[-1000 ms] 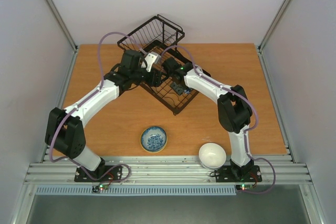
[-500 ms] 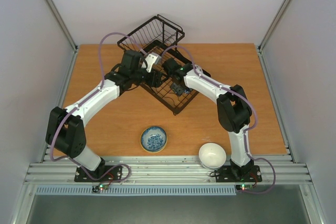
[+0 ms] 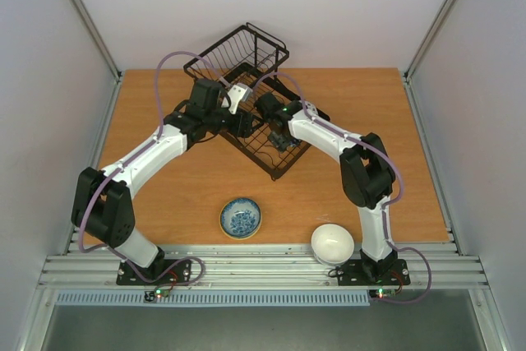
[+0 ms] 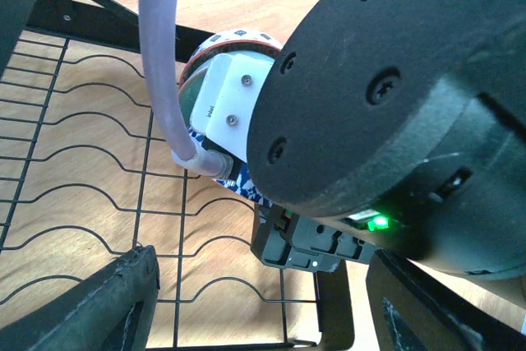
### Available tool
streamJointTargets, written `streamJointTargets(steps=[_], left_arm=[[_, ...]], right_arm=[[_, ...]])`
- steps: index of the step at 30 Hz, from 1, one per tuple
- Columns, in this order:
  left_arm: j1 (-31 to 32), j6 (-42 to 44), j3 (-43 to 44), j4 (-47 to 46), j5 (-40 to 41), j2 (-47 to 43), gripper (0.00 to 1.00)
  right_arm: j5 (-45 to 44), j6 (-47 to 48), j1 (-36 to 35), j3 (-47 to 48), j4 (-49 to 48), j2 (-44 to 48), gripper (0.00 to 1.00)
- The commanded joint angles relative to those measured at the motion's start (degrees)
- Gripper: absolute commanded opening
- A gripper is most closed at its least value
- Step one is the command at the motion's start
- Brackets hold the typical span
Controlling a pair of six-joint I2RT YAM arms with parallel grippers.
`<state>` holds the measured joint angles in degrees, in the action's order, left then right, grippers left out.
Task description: Load the bowls into the dish rack
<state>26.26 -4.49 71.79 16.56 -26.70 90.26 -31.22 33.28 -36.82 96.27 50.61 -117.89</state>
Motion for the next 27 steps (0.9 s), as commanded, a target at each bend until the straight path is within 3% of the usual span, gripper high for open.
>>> streamJointTargets(steps=[1, 12, 20, 25, 27], left_arm=[[-0.2, -0.3, 0.6, -3.4, -1.5, 0.4, 0.70], [-0.2, -0.3, 0.5, -3.5, -1.6, 0.1, 0.70], [-0.2, -0.3, 0.4, -3.7, -1.8, 0.2, 0.70], [-0.2, -0.2, 0.3, -3.6, -1.3, 0.0, 0.70], [-0.2, 0.0, 0.2, -3.7, -0.7, -0.7, 0.70]], right_arm=[[-4.5, -1.0, -0.5, -0.9, -0.3, 3.5, 0.99], [-10.4, -2.8, -0.4, -1.1, -2.0, 3.8, 0.99], [6.7, -7.0, -1.4, -5.9, -3.3, 16.9, 0.95], [22.2, -15.5, -3.0, -11.3, 0.0, 26.2, 0.75], [27.7, -19.6, -3.7, -15.8, 0.0, 30.6, 0.57]])
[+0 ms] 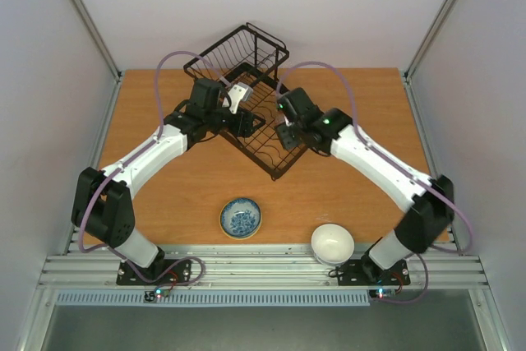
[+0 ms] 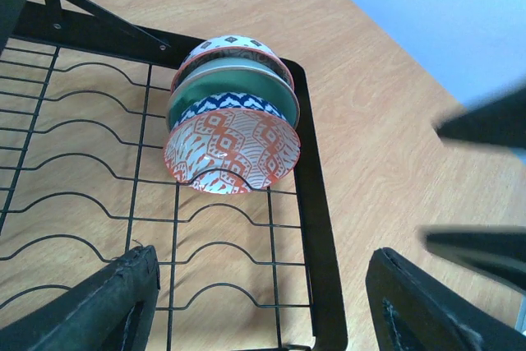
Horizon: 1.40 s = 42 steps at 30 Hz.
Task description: Load the bowls into the dish rack
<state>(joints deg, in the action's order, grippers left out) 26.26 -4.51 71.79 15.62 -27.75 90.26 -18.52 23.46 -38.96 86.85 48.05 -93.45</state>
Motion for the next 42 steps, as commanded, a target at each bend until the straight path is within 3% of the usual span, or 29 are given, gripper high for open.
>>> streamJointTargets(steps=[1, 3, 6, 14, 42], left_arm=[[-0.3, 0.0, 0.1, -2.9, 0.7, -1.0, 0.70], [-0.4, 0.5, 0.1, -2.9, 2.3, -1.7, 0.70], [-1.0, 0.8, 0.1, -2.8, 3.5, -2.6, 0.70], [-1.8, 0.3, 0.1, -2.8, 2.8, -2.4, 0.70], [-2.2, -0.6, -0.2, -3.5, 1.4, -2.2, 0.70]], right_arm=[[18.5, -11.9, -2.0, -8.9, 2.1, 7.6, 0.51], [22.3, -14.4, -4.1, -14.2, 1.2, 10.1, 0.39], [21.8, -16.9, -9.7, -17.9, 1.9, 11.3, 0.32], [20.1, -21.6, -19.7, -18.4, 0.8, 5.4, 0.32], [21.0, -23.0, -23.0, -15.0, -2.2, -3.0, 0.25]])
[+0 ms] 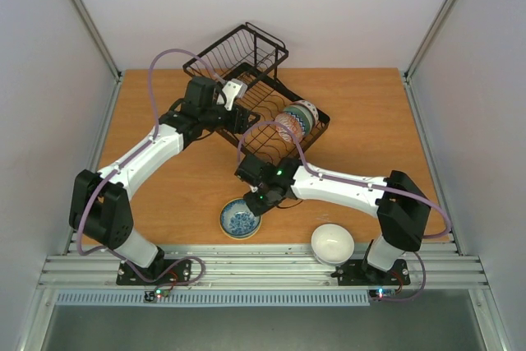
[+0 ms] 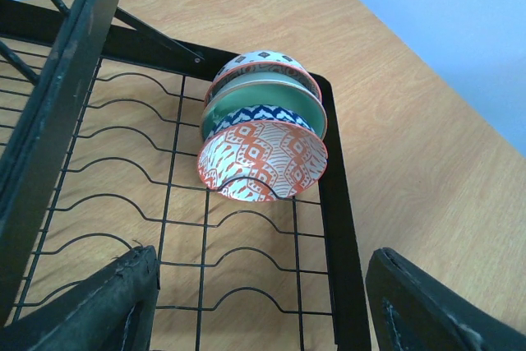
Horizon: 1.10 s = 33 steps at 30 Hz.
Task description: Load the bowls into the dish rack
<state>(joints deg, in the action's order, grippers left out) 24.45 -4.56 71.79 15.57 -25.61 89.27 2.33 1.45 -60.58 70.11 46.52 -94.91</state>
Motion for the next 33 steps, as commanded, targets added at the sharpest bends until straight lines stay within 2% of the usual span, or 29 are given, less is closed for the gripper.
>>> streamJointTargets(steps=[1, 11, 17, 23, 33], left_arm=[[-0.4, -0.5, -0.2, -3.4, -0.8, -1.2, 0.70], [-0.4, -0.7, -0.2, -3.4, -1.1, -1.1, 0.70], [-0.4, -0.8, -0.3, -3.5, -1.3, -0.9, 0.70], [-0.4, -0.9, -0.2, -3.5, -1.4, -0.8, 0.70], [-0.4, -1.1, -0.3, -3.6, -1.5, -0.5, 0.70]], right_arm=[[0.2, -1.1, -1.5, 1.8, -0.7, -1.8, 0.24], [-0.1, -1.4, -2.5, 1.2, -1.8, -3.2, 0.19], [-1.1, -1.4, -2.9, 1.6, -0.7, -2.8, 0.20], [-2.2, -2.3, -3.4, 2.1, 0.8, -3.2, 0.26], [-4.3, -3.8, -4.4, 1.8, 2.0, -2.7, 0.24]])
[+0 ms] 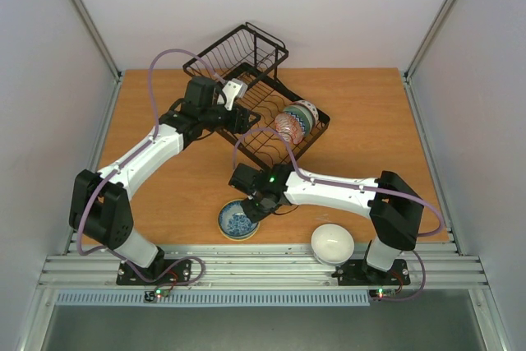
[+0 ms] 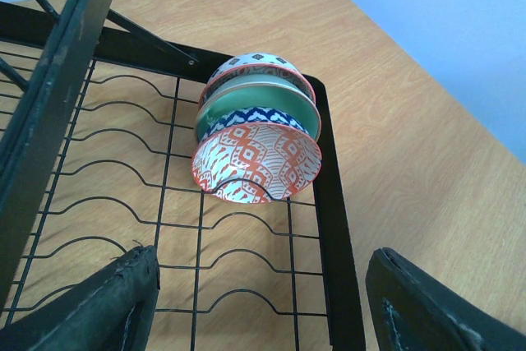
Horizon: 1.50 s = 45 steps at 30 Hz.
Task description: Load the bowls into the dish rack
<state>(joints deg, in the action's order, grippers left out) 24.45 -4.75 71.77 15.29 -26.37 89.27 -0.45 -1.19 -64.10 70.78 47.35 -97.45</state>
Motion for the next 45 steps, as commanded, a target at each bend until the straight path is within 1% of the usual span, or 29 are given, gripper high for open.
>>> streamJointTargets(steps=[1, 6, 8, 12, 22, 29, 39, 43, 45], left_arm=[[-0.4, -0.8, -0.3, -3.3, -0.7, -0.5, 0.70], [-0.4, -0.8, -0.3, -3.3, -0.6, -0.7, 0.70], [-0.4, -0.9, -0.3, -3.4, -0.7, -0.5, 0.70], [-0.4, -0.9, -0.3, -3.4, -0.6, -0.6, 0.70], [-0.4, -0.8, -0.1, -3.1, -1.5, -0.1, 0.70], [-0.4, -0.6, 0.7, -2.0, -3.0, 0.9, 0.70], [-0.4, -0.3, 0.8, -1.8, -5.2, 0.7, 0.70], [-0.4, 0.0, 1.1, -1.5, -7.6, 1.2, 0.70], [-0.4, 0.1, 1.2, -1.4, -8.7, 1.5, 0.70]], right_arm=[[-1.6, -1.2, -0.9, 1.1, 1.2, -0.2, 0.23], [-1.4, -1.2, -1.0, 1.1, 1.3, -0.6, 0.19], [-1.3, -1.1, -1.0, 1.1, 1.3, -0.6, 0.16], [-1.9, -1.2, -1.0, 1.1, 1.6, -0.3, 0.02], [-7.5, -0.8, -1.0, 2.5, 2.9, 5.3, 0.01], [-13.9, 0.0, -1.0, 4.4, 4.1, 9.1, 0.01], [-19.4, 3.3, -0.1, 8.2, 5.5, 11.4, 0.01], [-21.2, 4.9, 2.5, 8.5, 7.1, 13.9, 0.01], [-21.2, 6.1, 5.7, 8.3, 7.5, 15.5, 0.01]])
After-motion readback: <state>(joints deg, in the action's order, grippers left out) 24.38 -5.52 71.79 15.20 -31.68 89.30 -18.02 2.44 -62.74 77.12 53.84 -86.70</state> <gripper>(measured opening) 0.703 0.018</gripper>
